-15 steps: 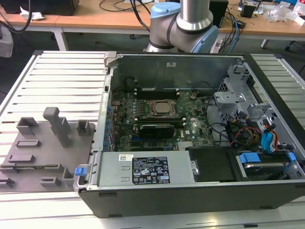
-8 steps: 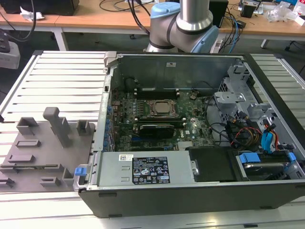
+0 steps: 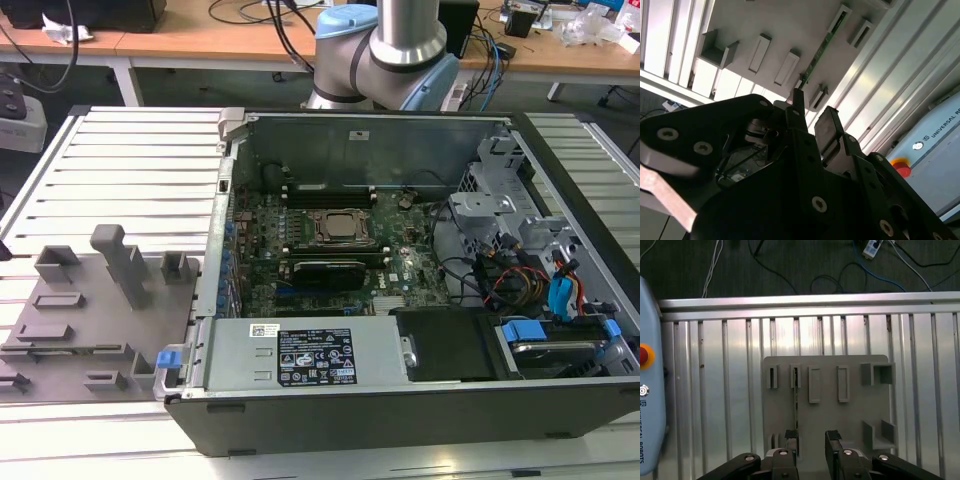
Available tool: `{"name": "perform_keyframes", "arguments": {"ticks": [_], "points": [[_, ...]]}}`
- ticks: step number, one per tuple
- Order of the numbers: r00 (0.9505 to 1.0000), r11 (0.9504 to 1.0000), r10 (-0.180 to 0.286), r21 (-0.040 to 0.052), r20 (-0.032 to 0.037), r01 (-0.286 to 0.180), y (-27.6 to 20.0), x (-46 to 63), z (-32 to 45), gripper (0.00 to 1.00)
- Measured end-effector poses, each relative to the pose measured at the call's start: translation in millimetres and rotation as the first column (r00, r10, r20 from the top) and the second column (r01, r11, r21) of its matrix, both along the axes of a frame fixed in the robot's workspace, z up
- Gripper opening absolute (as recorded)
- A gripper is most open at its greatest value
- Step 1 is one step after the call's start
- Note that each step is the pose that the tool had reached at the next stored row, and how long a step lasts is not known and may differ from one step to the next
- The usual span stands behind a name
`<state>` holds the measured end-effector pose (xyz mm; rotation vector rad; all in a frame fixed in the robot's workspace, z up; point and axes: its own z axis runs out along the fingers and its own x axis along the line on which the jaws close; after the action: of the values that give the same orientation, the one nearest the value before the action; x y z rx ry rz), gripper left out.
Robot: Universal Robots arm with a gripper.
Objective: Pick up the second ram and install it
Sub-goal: 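Pick up the second ram and move it above second insertion slot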
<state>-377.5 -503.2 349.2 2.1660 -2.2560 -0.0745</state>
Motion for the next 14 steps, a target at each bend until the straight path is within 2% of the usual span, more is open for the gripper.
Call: {"name": "perform_keyframes", "arguments": {"ticks": [14], "points": [[1.0000, 1.0000, 0.000, 0.0000, 0.0001, 0.000, 0.0, 0.0, -14.8, 0.36]]}}
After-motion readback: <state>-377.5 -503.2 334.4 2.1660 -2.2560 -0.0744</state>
